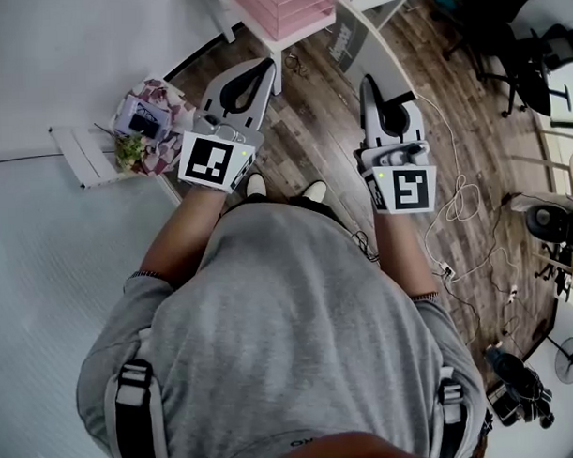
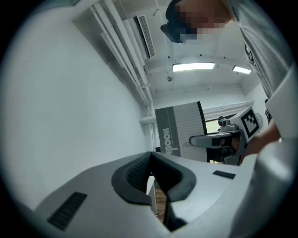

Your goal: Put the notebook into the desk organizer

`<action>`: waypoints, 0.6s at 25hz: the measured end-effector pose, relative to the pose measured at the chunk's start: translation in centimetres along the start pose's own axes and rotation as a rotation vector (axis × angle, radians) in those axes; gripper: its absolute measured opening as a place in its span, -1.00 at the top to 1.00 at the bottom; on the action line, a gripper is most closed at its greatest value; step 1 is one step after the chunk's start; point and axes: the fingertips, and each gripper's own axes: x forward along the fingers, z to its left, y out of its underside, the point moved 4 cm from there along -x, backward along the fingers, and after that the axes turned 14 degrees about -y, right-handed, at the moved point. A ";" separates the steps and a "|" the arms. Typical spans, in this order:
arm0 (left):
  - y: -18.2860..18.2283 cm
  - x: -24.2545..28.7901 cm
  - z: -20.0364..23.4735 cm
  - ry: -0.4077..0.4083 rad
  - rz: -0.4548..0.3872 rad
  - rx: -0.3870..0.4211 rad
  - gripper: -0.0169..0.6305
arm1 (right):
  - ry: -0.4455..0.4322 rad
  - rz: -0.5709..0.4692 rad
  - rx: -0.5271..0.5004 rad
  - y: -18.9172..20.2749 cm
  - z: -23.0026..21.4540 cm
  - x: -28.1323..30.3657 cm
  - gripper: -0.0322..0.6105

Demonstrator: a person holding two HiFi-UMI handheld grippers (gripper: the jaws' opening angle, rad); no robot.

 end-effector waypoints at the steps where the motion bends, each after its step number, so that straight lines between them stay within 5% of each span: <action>1: 0.0 0.0 -0.1 0.001 0.000 -0.001 0.89 | 0.004 -0.014 0.001 -0.4 0.0 0.1 0.86; 15: -0.1 1.2 -4.1 0.015 -0.009 0.010 0.89 | -0.021 0.031 -0.015 1.4 -2.2 -3.0 0.85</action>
